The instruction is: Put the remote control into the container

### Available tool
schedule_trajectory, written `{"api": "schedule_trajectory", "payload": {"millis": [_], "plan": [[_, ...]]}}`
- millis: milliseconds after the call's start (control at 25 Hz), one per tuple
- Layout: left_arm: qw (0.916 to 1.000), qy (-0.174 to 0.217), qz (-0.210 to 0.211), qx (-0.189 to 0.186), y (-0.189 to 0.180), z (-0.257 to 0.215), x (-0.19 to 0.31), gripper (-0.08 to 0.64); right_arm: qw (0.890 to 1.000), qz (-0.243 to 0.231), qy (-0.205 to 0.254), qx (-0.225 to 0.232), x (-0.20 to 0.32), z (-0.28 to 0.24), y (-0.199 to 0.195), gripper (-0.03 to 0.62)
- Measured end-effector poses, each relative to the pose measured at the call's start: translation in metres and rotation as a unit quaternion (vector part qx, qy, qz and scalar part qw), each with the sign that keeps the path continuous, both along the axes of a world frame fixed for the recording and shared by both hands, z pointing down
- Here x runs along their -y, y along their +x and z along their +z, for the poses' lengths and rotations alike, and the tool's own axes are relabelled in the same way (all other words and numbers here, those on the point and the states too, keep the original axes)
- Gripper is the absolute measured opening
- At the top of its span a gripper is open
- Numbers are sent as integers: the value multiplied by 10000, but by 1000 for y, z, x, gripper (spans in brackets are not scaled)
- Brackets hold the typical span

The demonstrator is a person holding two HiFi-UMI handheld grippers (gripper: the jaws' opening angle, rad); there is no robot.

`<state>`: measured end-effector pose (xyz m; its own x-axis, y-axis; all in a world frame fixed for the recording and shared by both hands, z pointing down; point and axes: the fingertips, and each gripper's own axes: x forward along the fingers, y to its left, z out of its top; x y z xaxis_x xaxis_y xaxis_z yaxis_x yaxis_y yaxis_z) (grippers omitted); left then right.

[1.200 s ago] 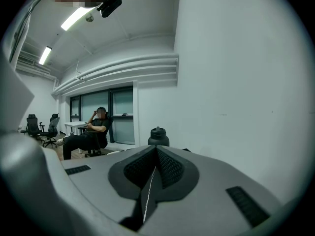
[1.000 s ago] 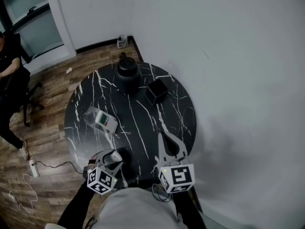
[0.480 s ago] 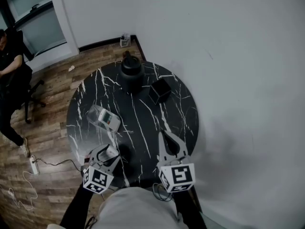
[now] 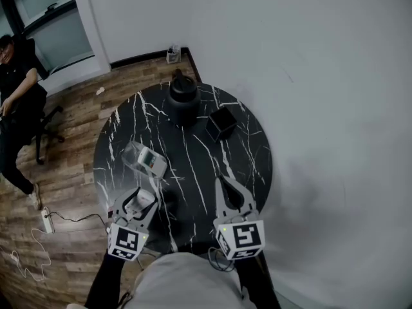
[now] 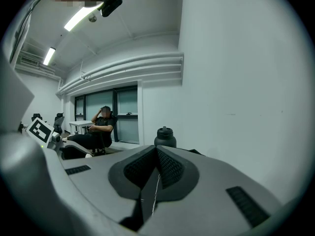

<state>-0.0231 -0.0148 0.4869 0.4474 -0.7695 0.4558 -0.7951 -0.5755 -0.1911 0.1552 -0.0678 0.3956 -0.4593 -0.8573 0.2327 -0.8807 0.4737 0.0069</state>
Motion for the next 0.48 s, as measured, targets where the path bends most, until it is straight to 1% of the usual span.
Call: {"api": "schedule_trajectory", "payload": {"millis": [120, 280, 480], "plan": [[9997, 152, -159, -112, -9, -9, 6, 246, 10000, -21, -5, -13, 1, 1, -3, 5], [9984, 220, -456, -241, -23, -25, 14, 247, 10000, -49, -3, -33, 2, 2, -6, 5], [9948, 448, -759, -513, -41, -42, 25, 247, 10000, -44, -31, -34, 4, 2, -10, 5]]}}
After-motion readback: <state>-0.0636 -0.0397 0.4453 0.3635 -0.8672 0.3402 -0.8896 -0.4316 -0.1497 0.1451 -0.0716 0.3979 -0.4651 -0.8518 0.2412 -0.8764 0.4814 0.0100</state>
